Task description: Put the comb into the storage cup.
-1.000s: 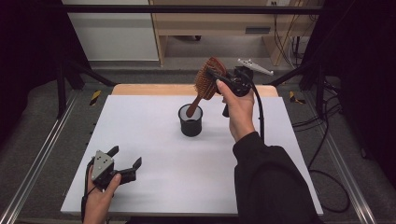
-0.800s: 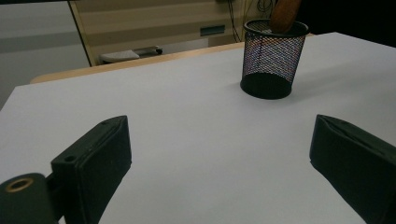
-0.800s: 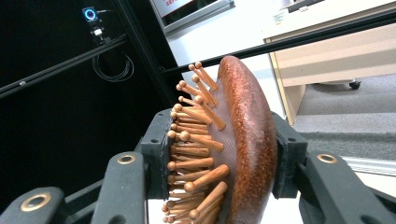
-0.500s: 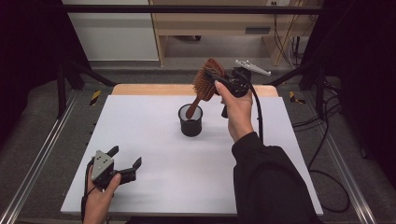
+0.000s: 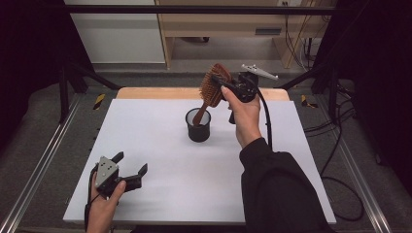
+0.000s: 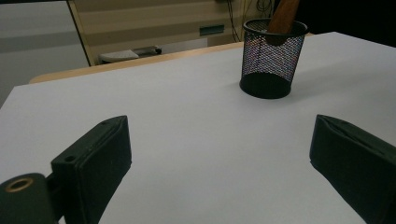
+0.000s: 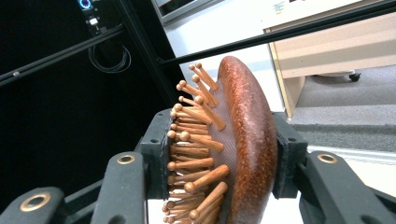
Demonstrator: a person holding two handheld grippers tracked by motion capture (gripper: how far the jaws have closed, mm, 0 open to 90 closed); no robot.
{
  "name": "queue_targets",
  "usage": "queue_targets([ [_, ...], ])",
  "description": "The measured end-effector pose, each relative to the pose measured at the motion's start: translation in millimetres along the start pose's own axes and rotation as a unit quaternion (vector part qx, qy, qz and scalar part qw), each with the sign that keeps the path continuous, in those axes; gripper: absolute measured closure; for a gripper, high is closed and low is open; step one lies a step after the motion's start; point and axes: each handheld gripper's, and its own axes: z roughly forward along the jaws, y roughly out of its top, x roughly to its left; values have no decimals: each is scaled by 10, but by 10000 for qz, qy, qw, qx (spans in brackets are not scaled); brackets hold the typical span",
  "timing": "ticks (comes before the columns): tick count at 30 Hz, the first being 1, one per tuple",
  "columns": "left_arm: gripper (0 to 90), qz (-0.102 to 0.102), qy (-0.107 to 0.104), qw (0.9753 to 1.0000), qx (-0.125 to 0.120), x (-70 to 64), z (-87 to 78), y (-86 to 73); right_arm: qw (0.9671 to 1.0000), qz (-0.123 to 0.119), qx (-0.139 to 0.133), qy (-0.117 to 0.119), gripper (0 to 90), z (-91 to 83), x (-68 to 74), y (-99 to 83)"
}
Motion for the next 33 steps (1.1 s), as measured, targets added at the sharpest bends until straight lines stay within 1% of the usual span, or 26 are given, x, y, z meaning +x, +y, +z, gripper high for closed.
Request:
queue_targets([
  [4,59,4,-9,10000,6,0,-2,1,10000,-25,79,-29,513,62,-7,-49],
  [17,59,-11,-19,10000,8,10,2,1,9994,80,323,-121,512,257,-100,-274],
  [22,59,-10,-29,10000,12,10,5,1,9991,87,393,-147,512,290,-126,-324],
  [33,59,-8,-38,10000,21,10,8,0,9987,127,462,-149,511,311,-149,-363],
])
